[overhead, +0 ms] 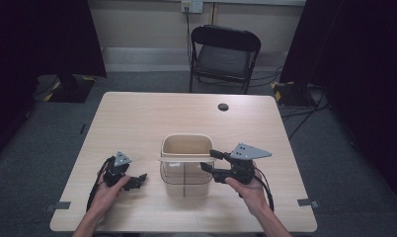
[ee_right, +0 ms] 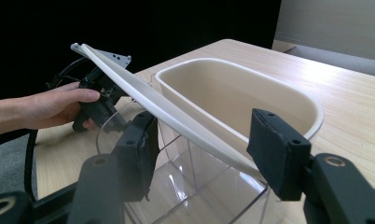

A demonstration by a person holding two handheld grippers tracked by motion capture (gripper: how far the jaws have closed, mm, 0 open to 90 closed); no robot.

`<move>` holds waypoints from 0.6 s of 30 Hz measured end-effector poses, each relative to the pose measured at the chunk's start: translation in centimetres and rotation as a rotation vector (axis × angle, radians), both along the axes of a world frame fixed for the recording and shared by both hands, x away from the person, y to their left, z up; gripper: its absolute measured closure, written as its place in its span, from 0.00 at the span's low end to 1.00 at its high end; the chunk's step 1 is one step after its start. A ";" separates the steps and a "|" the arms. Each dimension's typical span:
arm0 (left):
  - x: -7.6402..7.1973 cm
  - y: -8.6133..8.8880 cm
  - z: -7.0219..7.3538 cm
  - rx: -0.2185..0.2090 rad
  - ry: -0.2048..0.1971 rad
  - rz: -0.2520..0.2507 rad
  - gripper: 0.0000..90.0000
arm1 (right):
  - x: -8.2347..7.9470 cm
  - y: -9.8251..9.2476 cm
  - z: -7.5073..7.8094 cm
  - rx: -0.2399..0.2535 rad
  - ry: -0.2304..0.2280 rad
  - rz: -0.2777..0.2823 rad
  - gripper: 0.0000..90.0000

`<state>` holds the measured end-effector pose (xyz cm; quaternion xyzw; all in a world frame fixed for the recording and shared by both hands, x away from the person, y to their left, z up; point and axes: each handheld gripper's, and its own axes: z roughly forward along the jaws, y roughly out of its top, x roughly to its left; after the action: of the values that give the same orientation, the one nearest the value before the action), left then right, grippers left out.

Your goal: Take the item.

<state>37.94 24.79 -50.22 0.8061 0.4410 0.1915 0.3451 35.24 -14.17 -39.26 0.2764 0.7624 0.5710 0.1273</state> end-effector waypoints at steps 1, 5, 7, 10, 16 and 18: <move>0.0 0.0 0.0 -0.003 0.000 0.002 0.08 | 0.0 0.0 0.0 0.000 -0.001 0.001 0.48; 0.0 0.0 0.0 -0.001 0.000 0.001 0.08 | 0.0 0.2 0.2 -0.002 -0.001 0.005 0.51; 0.0 0.0 0.0 0.000 0.000 0.001 0.08 | 0.1 0.2 0.2 -0.003 -0.004 0.009 0.52; 0.0 0.0 0.0 -0.001 0.000 0.002 0.08 | 0.1 0.2 0.2 -0.003 -0.005 0.010 0.52; 0.0 0.0 0.0 -0.002 -0.001 0.003 0.08 | 0.3 0.1 0.4 -0.005 -0.007 0.011 0.55; 0.0 0.0 0.0 -0.001 0.000 0.002 0.08 | 0.5 0.1 0.5 -0.001 -0.006 0.017 0.56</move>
<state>37.93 24.77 -50.22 0.8054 0.4419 0.1917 0.3454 35.74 -14.12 -38.81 0.2681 0.7647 0.5724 0.1252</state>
